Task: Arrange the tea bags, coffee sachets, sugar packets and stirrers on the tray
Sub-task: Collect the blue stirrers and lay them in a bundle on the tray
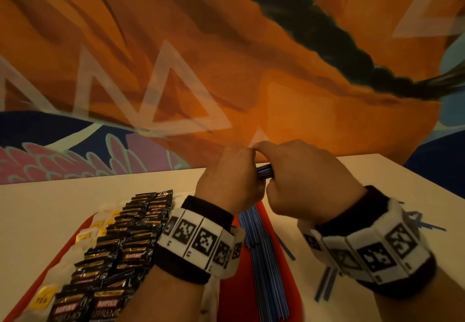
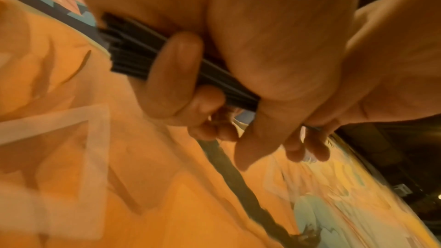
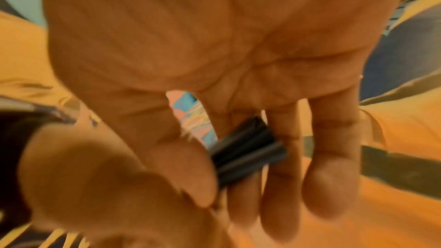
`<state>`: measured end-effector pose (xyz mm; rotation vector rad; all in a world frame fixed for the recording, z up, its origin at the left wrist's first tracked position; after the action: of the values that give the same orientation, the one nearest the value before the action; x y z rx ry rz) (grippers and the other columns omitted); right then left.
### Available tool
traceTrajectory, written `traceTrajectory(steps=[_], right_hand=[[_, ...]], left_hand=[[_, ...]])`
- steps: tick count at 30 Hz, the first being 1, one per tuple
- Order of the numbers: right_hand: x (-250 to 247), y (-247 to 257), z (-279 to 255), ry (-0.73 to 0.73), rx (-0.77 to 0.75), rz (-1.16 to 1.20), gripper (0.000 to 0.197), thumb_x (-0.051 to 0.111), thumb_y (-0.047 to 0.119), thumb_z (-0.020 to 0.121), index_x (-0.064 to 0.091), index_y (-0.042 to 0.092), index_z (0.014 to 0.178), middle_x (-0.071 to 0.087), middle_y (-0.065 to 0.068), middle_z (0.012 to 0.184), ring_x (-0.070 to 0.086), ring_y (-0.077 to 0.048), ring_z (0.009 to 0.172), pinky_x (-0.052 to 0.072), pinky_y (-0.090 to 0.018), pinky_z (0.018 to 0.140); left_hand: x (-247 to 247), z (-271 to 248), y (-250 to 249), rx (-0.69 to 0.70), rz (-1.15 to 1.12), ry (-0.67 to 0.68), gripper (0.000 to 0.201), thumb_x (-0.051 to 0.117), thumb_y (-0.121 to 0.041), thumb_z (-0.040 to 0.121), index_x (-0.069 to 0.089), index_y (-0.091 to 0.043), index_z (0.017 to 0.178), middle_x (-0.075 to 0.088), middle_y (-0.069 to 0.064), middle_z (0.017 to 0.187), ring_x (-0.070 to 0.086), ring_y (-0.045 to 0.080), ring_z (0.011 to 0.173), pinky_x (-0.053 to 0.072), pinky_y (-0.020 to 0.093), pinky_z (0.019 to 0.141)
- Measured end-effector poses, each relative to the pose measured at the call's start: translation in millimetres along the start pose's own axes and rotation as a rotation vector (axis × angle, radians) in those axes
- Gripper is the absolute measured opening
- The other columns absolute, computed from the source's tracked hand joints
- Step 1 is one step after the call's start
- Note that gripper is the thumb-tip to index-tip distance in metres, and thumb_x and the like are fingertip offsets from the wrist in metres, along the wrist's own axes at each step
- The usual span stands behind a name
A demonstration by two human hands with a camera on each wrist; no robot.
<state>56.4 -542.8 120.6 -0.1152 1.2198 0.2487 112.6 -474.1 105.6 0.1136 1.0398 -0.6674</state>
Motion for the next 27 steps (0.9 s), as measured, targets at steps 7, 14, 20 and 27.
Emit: traceTrajectory(steps=[7, 14, 20, 27], right_hand=[[13.1, -27.3, 14.1, -0.066, 0.186, -0.048, 0.016, 0.053, 0.028, 0.091, 0.064, 0.021, 0.099, 0.045, 0.001, 0.076, 0.047, -0.022, 0.07, 0.038, -0.031, 0.061], [4.2, -54.0, 18.3, -0.207, 0.279, 0.063, 0.023, 0.055, 0.038, 0.095, 0.07, 0.02, 0.093, 0.044, 0.003, 0.065, 0.051, -0.025, 0.065, 0.035, -0.03, 0.055], [-5.2, -48.3, 16.8, -0.316, 0.223, 0.092, 0.03, 0.061, 0.054, 0.089, 0.07, 0.027, 0.095, 0.059, 0.003, 0.073, 0.057, -0.02, 0.068, 0.047, -0.031, 0.059], [-25.3, -64.3, 18.6, -0.368, 0.026, 0.736, 0.086, 0.055, 0.09, 0.057, 0.055, 0.039, 0.126, 0.063, 0.019, 0.11, 0.063, 0.003, 0.096, 0.053, -0.02, 0.079]], left_hand=[[-20.5, -8.6, -17.3, 0.14, -0.067, -0.034, 0.036, 0.074, -0.018, 0.083, 0.046, -0.024, 0.106, 0.054, -0.008, 0.078, 0.057, 0.015, 0.069, 0.047, 0.032, 0.056], [-47.0, -8.8, 8.4, 0.037, -0.769, -0.145, 0.008, 0.075, -0.024, 0.085, 0.074, -0.018, 0.09, 0.072, 0.0, 0.078, 0.068, 0.011, 0.065, 0.057, 0.025, 0.058], [-26.0, -5.2, 18.5, -0.085, -1.144, -0.149, 0.022, 0.071, -0.028, 0.075, 0.073, -0.009, 0.086, 0.072, 0.007, 0.076, 0.066, 0.017, 0.062, 0.052, 0.021, 0.054], [-29.3, -2.8, 38.2, -0.115, -1.231, -0.245, 0.023, 0.071, -0.027, 0.075, 0.073, -0.008, 0.088, 0.07, 0.002, 0.074, 0.064, 0.012, 0.059, 0.053, 0.02, 0.054]])
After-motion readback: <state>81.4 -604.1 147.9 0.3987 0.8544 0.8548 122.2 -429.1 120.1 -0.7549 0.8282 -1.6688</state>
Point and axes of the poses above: each hand's wrist, its own z-axis towards the middle knuckle, its own x-axis out of the palm, y = z × x, the point moved 9 cm from there along z, towards the middle knuckle
